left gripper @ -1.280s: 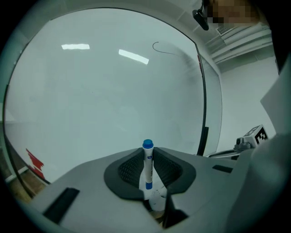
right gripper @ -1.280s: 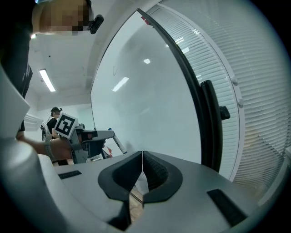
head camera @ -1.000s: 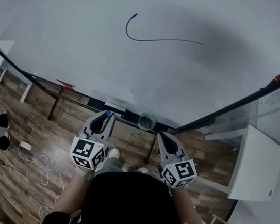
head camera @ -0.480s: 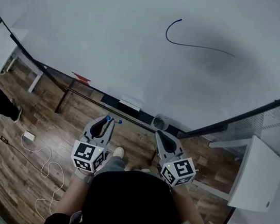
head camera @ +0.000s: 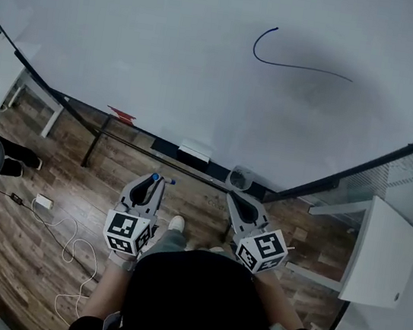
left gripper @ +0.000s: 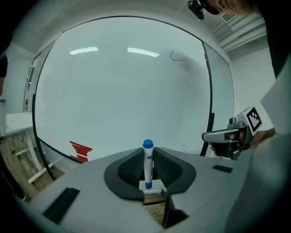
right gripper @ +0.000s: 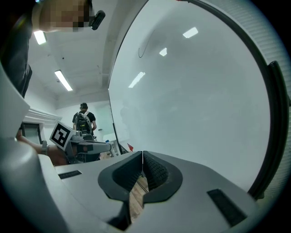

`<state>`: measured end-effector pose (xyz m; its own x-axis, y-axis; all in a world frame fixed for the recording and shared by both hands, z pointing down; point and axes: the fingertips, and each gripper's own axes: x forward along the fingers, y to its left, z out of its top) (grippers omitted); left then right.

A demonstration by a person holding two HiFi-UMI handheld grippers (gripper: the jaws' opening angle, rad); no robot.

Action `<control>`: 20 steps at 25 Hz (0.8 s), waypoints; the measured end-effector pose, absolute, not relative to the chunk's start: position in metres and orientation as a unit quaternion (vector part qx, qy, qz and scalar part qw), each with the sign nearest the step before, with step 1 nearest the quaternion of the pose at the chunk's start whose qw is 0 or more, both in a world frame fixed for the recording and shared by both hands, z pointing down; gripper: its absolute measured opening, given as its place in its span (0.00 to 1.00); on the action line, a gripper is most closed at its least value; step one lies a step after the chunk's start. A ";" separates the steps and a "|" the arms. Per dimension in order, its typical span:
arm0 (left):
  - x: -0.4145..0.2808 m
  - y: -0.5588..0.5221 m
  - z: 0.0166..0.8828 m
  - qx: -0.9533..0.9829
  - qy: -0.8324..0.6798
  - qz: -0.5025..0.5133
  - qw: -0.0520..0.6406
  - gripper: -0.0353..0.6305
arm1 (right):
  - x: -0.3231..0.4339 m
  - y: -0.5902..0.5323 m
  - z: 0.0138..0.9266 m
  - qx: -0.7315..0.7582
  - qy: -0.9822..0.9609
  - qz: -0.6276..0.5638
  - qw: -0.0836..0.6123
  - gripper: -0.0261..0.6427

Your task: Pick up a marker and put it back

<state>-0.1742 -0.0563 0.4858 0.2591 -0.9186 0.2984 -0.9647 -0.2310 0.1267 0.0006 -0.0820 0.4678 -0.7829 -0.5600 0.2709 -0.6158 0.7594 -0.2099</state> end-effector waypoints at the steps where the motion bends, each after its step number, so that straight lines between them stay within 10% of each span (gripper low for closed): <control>1: -0.175 -0.057 0.485 0.780 -0.603 0.080 0.144 0.17 | 0.001 -0.082 0.468 0.317 -0.932 0.145 0.096 0.08; 20: -0.102 -0.106 0.468 0.852 -0.504 0.076 0.118 0.17 | 0.064 -0.081 0.471 0.420 -0.890 0.153 0.085 0.08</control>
